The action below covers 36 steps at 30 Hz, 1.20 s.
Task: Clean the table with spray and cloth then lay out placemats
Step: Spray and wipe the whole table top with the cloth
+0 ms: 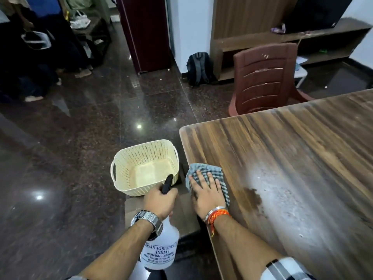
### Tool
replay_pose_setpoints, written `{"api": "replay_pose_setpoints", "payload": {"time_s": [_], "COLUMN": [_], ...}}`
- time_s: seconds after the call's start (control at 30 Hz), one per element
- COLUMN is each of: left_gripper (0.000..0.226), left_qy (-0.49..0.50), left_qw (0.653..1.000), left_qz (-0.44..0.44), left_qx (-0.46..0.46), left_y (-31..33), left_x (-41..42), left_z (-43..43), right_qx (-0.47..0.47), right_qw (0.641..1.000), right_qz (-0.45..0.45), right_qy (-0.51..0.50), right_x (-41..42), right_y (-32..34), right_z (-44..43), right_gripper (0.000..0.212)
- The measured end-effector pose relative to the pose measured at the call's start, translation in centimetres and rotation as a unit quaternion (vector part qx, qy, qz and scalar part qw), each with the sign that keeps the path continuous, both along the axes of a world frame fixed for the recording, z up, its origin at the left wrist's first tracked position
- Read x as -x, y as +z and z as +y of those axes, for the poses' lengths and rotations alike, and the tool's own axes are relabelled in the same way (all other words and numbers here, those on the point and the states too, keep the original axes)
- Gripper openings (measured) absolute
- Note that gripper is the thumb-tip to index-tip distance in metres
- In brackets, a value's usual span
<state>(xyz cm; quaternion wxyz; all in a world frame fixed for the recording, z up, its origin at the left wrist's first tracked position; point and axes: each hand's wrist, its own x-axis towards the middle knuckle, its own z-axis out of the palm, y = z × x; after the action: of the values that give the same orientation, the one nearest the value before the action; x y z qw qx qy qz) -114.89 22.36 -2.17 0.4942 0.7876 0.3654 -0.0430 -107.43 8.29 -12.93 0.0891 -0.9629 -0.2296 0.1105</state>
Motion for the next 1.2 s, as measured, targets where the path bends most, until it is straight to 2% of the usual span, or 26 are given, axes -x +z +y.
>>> {"api": "replay_pose_setpoints", "payload": {"time_s": [0.13,0.37,0.57,0.7,0.77,0.83,0.93,1.1,1.2], "left_gripper": [0.017,0.016,0.019,0.036,0.029,0.024,0.021,0.013,0.014], "left_qy": [-0.040,-0.009,0.034,0.045,0.059,0.064,0.069,0.039,0.022], "left_qw": [0.999,1.000,0.999,0.998,0.998,0.997,0.996,0.997,0.997], "left_qz": [0.004,0.016,0.022,0.021,0.015,0.006,-0.016,-0.040,-0.053], "left_qx": [-0.029,-0.001,-0.013,-0.026,-0.032,-0.047,-0.056,-0.053,-0.049], "left_y": [0.3,-0.9,-1.3,-1.6,-2.0,-1.9,-1.0,0.5,0.7], "left_x": [-2.8,-5.2,-5.9,-7.2,-7.7,-7.7,-7.7,-7.8,-7.6], "left_z": [5.5,11.1,13.2,14.1,14.2,14.0,13.7,13.0,12.5], "right_qx": [-0.007,0.009,0.010,0.002,-0.007,-0.019,-0.045,-0.044,-0.035], "right_qw": [0.998,0.995,0.997,0.997,0.997,0.995,0.985,0.960,0.957], "right_qz": [-0.012,-0.016,0.002,0.000,0.011,0.031,0.028,0.025,0.029], "right_qy": [-0.057,-0.100,-0.075,-0.071,-0.075,-0.091,-0.166,-0.275,-0.287], "right_x": [-4.2,-10.9,-18.3,-21.6,-22.6,-22.4,-21.4,-17.4,-13.4], "right_y": [0.1,-0.7,-0.9,-0.9,-0.6,-0.5,-0.5,-0.4,-0.2], "right_z": [3.6,8.0,11.2,12.4,12.6,12.4,10.3,1.8,-1.6], "right_gripper": [0.063,0.061,0.059,0.059,0.058,0.058,0.057,0.055,0.054]}}
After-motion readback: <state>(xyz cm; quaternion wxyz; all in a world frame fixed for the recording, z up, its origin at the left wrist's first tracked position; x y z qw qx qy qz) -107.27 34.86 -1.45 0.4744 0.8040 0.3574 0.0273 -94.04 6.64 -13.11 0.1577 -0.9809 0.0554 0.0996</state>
